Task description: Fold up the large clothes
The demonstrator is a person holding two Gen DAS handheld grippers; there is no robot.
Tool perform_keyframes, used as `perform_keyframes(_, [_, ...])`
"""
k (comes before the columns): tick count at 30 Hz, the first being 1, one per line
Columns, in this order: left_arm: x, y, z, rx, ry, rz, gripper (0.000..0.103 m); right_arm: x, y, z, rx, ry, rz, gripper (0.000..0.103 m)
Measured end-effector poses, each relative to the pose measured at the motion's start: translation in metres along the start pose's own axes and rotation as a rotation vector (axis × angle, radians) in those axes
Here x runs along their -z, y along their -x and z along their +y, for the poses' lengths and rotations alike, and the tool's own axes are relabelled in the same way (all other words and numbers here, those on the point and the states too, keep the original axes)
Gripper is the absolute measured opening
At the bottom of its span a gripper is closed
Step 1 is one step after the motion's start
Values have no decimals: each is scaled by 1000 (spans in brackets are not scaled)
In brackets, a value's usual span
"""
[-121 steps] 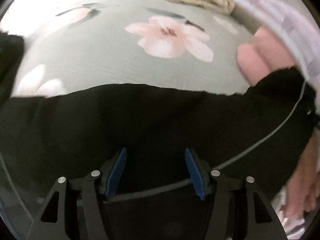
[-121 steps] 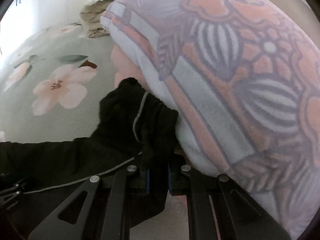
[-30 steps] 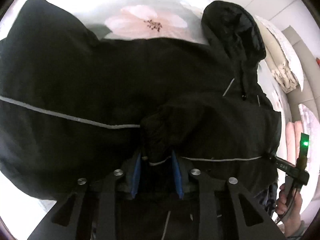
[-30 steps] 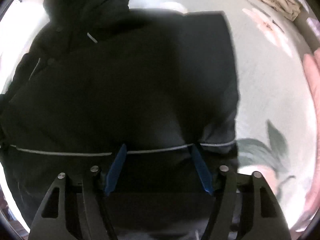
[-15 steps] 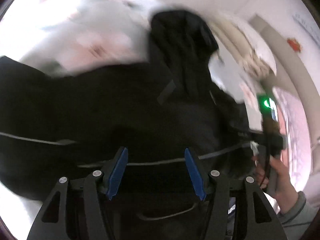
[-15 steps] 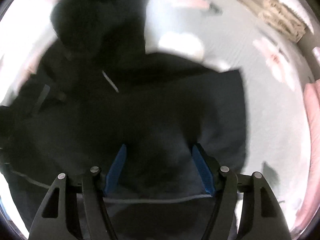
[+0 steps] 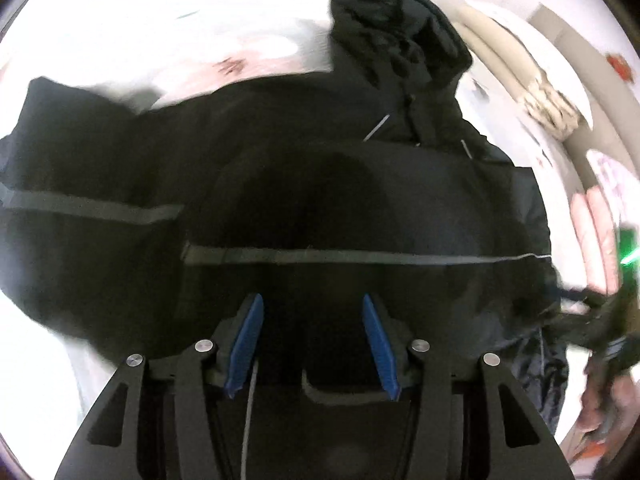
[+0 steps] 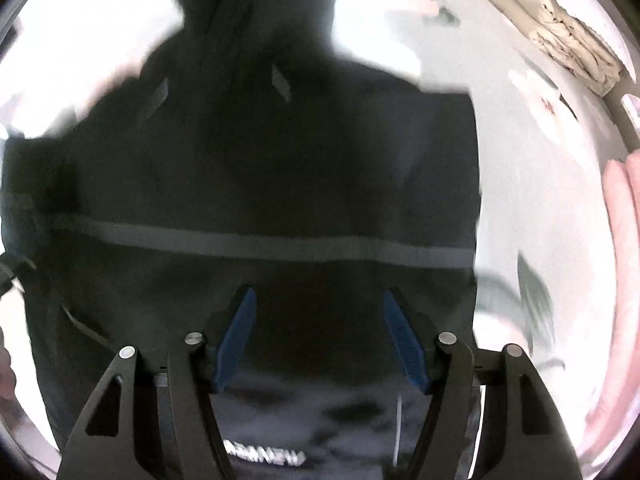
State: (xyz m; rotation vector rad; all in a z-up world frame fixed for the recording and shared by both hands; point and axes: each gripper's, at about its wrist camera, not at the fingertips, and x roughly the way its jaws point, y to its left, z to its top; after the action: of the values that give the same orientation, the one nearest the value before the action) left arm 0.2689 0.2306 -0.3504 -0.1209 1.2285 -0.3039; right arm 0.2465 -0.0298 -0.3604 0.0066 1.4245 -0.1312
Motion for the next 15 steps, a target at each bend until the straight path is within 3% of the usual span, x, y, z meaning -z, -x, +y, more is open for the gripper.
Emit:
perform_keyframes(1, [10, 6, 4, -6, 24, -4, 53, 4, -19, 1, -7, 2, 30, 70])
perform_keyframes(2, [22, 13, 9, -20, 52, -5, 53, 6, -23, 0, -14, 0, -2, 71])
perform_keyframes(7, [84, 60, 37, -80, 208, -42, 53, 10, -2, -4, -55, -7, -25, 70])
perform_keyframes(11, [124, 105, 52, -108, 337, -95, 53, 55, 49, 1, -142, 55, -110, 70])
perform_keyframes(15, [149, 143, 77, -142, 462, -153, 53, 118, 62, 27, -225, 121, -58, 70])
